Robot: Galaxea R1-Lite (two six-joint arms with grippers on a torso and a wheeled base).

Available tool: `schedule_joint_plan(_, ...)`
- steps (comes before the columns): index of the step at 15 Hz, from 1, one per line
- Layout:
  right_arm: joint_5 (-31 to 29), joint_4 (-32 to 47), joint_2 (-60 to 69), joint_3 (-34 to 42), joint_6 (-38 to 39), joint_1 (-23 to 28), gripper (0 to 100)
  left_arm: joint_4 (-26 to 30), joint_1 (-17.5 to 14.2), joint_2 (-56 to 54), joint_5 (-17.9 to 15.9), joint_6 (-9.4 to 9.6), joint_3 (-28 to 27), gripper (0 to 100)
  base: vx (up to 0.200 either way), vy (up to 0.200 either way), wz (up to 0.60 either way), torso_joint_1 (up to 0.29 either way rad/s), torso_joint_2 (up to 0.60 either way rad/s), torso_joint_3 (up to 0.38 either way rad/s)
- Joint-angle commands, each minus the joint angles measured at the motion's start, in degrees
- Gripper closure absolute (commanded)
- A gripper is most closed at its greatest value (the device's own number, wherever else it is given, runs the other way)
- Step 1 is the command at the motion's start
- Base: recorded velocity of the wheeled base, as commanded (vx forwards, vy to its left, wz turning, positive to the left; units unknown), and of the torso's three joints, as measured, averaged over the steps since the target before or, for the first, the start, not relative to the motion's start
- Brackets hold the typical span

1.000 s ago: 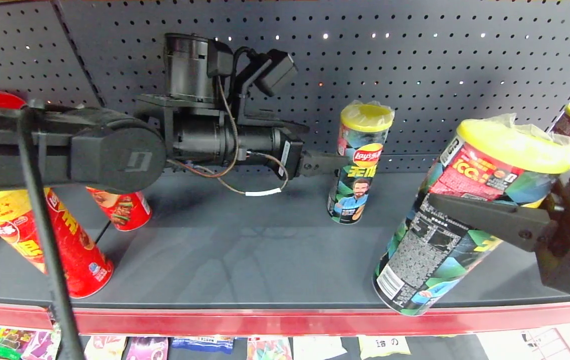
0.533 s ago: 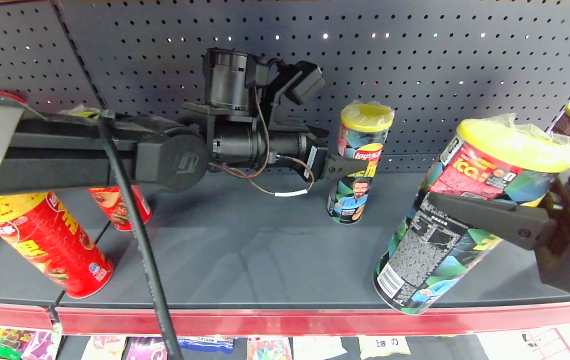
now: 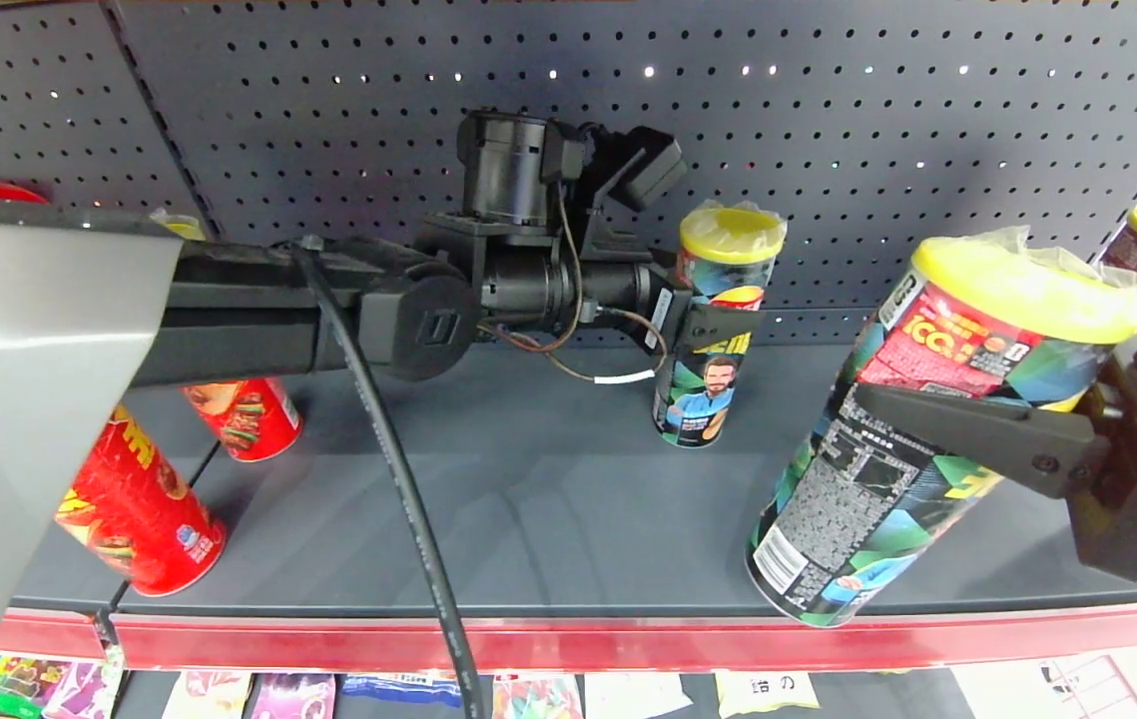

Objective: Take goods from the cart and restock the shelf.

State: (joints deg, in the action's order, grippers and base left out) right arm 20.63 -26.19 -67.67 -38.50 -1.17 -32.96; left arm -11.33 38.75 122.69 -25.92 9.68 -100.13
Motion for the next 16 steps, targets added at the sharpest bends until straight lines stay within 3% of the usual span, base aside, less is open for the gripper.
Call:
schedule_joint_plan(1, 0.0, 0.0, 0.0, 0.0, 0.2, 0.4, 100, -0.1, 0.4, 2.0, 0.2, -0.01, -2.3, 100, 0.0, 0.0, 0.0, 0.0, 0.0, 0.0)
schedule_joint_plan(3, 0.0, 0.0, 0.1, 0.0, 1.0, 0.4, 100, 0.1, 1.1, 3.3, 0.2, -0.1, -4.2, 100, 0.0, 0.0, 0.0, 0.0, 0.0, 0.0)
schedule_joint_plan(8, 0.0, 0.0, 0.1, -0.1, 1.1, 0.4, 100, 0.3, 1.9, 2.0, -0.2, -0.36, -3.1, 100, 0.0, 0.0, 0.0, 0.0, 0.0, 0.0)
schedule_joint_plan(13, 0.0, 0.0, 0.0, -0.1, 1.1, 0.4, 100, 0.1, 1.8, -10.5, -2.2, -1.42, 12.7, 100, 0.0, 0.0, 0.0, 0.0, 0.0, 0.0)
schedule_joint_plan(16, 0.0, 0.0, -0.1, -0.3, 1.0, 0.4, 100, 0.0, 1.8, -14.6, -2.4, -1.42, 17.2, 100, 0.0, 0.0, 0.0, 0.0, 0.0, 0.0)
